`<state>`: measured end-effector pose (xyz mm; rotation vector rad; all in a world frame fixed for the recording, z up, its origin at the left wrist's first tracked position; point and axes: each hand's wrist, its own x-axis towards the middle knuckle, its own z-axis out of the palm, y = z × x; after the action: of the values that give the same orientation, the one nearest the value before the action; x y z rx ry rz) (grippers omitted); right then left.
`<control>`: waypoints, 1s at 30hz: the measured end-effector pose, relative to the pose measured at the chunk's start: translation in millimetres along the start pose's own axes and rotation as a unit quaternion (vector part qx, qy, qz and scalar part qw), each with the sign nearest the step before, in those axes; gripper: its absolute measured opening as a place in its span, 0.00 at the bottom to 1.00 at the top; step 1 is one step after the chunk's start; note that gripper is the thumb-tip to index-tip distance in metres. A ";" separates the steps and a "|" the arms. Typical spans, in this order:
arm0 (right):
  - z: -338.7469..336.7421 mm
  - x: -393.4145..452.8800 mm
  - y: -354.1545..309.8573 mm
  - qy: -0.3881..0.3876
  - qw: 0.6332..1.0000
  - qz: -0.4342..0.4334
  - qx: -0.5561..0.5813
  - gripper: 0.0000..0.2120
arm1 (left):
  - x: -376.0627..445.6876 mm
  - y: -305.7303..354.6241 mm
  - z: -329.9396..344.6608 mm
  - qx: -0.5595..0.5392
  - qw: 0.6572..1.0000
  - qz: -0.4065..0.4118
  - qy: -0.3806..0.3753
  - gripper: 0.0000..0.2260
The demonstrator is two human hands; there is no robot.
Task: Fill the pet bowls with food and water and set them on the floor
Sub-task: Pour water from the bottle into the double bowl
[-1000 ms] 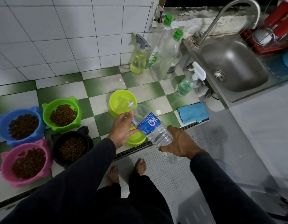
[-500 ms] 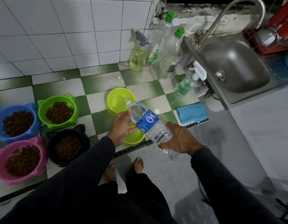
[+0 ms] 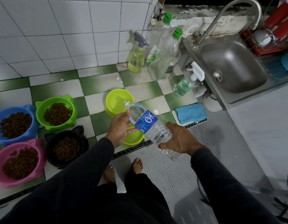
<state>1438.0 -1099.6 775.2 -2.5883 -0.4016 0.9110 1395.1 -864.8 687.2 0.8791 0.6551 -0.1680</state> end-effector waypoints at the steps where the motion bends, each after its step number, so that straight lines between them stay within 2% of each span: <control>1: -0.5 -0.4 -0.5 0.001 1.000 -0.001 0.000 0.30 | -0.1 0.1 -0.1 -0.001 1.000 0.000 -0.001 0.13; 30: 0.2 -4.6 -6.0 0.014 0.999 0.001 -0.046 0.30 | 3.2 -4.1 -8.5 -0.021 1.000 -0.012 -0.006 0.15</control>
<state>1433.5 -1095.9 780.0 -2.6825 -0.4423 0.8754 1392.1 -860.6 678.7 0.8297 0.6555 -0.1796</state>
